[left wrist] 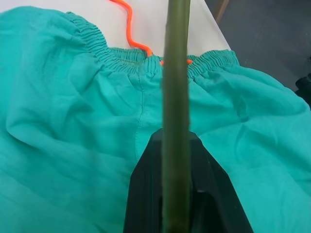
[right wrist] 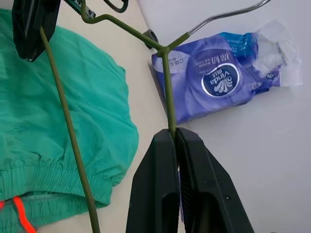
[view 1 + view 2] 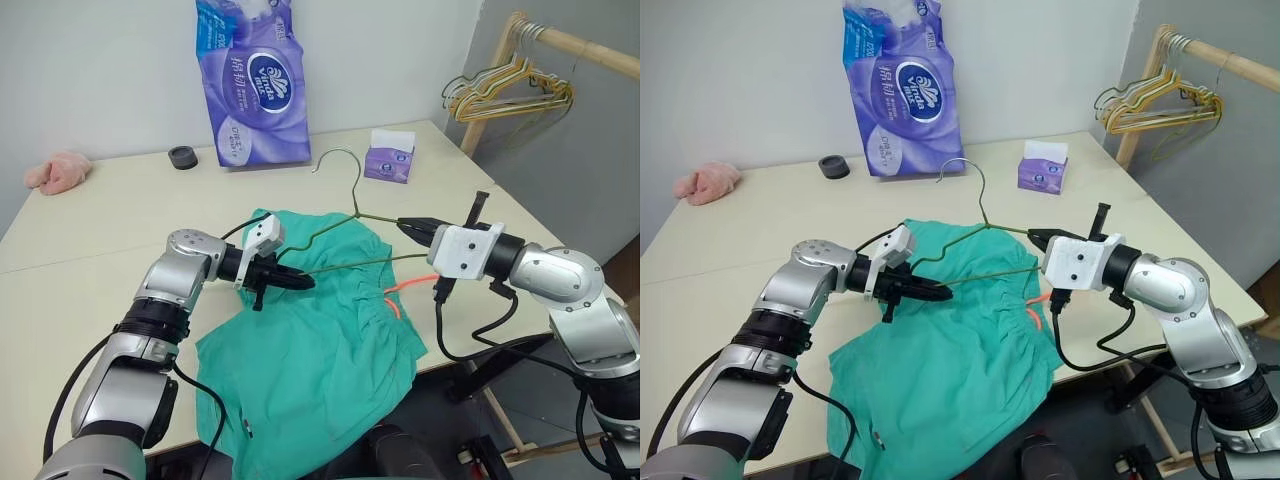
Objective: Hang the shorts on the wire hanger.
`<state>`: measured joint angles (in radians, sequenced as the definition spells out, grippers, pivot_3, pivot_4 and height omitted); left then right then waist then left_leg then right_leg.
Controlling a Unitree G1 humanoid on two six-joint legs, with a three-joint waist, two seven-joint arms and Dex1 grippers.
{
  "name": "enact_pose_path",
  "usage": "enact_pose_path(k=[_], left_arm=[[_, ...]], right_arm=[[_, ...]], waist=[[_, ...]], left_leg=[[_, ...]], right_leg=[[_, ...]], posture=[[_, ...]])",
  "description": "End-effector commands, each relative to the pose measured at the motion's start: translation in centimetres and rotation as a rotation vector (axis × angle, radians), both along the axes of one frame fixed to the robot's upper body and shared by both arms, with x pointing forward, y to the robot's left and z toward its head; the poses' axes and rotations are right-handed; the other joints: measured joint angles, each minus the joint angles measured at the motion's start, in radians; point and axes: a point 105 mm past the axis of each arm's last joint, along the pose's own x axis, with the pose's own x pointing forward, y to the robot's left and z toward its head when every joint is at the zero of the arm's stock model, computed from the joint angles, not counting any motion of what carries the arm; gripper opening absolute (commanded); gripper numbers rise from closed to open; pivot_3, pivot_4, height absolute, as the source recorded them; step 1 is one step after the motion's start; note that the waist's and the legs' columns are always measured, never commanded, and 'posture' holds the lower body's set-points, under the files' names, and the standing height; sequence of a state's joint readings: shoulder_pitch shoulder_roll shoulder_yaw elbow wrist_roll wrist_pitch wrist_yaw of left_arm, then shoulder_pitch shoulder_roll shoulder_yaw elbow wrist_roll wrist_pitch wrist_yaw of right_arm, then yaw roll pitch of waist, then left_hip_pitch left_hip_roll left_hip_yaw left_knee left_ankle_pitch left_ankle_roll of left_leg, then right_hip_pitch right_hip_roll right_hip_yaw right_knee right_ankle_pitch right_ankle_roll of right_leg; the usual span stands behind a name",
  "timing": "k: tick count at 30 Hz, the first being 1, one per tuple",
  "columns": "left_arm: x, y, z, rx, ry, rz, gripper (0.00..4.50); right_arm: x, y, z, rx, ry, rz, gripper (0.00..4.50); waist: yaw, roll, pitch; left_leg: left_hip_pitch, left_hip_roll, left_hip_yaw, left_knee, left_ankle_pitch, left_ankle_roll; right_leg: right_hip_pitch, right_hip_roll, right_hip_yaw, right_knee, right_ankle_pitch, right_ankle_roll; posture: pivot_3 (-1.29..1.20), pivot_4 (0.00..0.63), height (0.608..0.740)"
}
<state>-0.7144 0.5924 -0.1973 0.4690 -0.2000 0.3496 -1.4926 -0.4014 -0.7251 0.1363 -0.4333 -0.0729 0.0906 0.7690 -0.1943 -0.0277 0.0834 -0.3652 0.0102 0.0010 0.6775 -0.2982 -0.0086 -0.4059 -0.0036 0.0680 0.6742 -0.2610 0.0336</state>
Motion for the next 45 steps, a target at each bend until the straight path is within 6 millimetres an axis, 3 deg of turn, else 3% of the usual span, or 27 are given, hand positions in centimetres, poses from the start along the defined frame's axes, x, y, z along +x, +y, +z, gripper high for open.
enact_pose_path(k=[1,8,13,16,21,35,38,45], left_arm=[[0.4,0.1,1.0,-0.017,-0.054,0.024,0.00],[0.8,0.4,0.6,0.011,-0.100,0.059,0.00],[0.0,1.2,0.4,0.088,-0.173,-0.027,0.00],[-0.4,1.6,0.4,0.157,-0.240,-0.099,0.00],[-0.5,1.1,0.9,0.182,-0.299,-0.164,0.00],[-1.3,1.0,0.2,0.227,-0.383,-0.227,0.00],[-1.4,1.0,0.1,0.225,-0.382,-0.226,0.00],[-1.4,0.6,0.2,0.207,-0.377,-0.215,0.00]], right_arm=[[-1.5,0.5,1.1,-0.013,-0.028,0.082,1.08],[-2.2,-1.1,0.9,-0.031,0.134,0.040,3.48],[-1.1,-4.5,1.6,0.019,0.258,-0.143,3.48],[-1.3,-5.9,0.2,0.025,0.442,-0.193,3.48],[-2.6,-5.4,-3.0,0.001,0.704,-0.195,3.48],[-1.3,-3.5,-6.9,-0.048,0.896,-0.208,3.48],[-1.2,-3.2,-7.3,-0.041,0.913,-0.212,2.89],[-1.6,-2.9,-8.1,-0.073,0.937,-0.213,0.42]], waist=[[0.000,0.000,0.000],[0.001,0.000,0.000],[0.001,0.000,0.000],[0.001,0.000,0.000],[0.001,-0.001,0.000],[0.001,0.000,0.000],[0.001,0.000,0.000],[0.001,0.000,0.000]], left_leg=[[0.000,0.000,0.000,0.000,0.000,0.000],[0.000,0.000,0.000,0.000,0.000,0.000],[0.000,0.000,-0.001,0.000,0.000,0.000],[0.000,0.000,-0.001,0.000,0.000,0.000],[0.000,0.000,0.000,0.000,0.000,0.000],[0.000,0.000,0.000,0.000,0.000,0.000],[0.000,0.000,-0.001,0.000,0.000,0.000],[0.000,0.000,-0.001,0.000,0.000,0.000]], right_leg=[[0.000,0.000,0.000,0.000,0.000,0.000],[0.000,0.000,0.000,0.000,0.000,0.000],[0.000,0.000,-0.001,0.000,0.000,0.000],[0.000,0.000,-0.001,0.000,0.000,-0.001],[0.000,-0.001,0.000,0.000,-0.001,0.001],[0.000,-0.001,-0.001,0.000,-0.002,0.004],[0.000,-0.001,-0.001,0.000,-0.002,0.004],[0.000,-0.001,-0.001,0.000,-0.003,0.004]], posture=[[-0.20,0.051,0.740],[-0.20,0.051,0.740],[-0.21,0.059,0.740],[-0.21,0.057,0.740],[-0.21,0.054,0.740],[-0.19,0.052,0.740],[-0.19,0.053,0.740],[-0.19,0.054,0.740]])
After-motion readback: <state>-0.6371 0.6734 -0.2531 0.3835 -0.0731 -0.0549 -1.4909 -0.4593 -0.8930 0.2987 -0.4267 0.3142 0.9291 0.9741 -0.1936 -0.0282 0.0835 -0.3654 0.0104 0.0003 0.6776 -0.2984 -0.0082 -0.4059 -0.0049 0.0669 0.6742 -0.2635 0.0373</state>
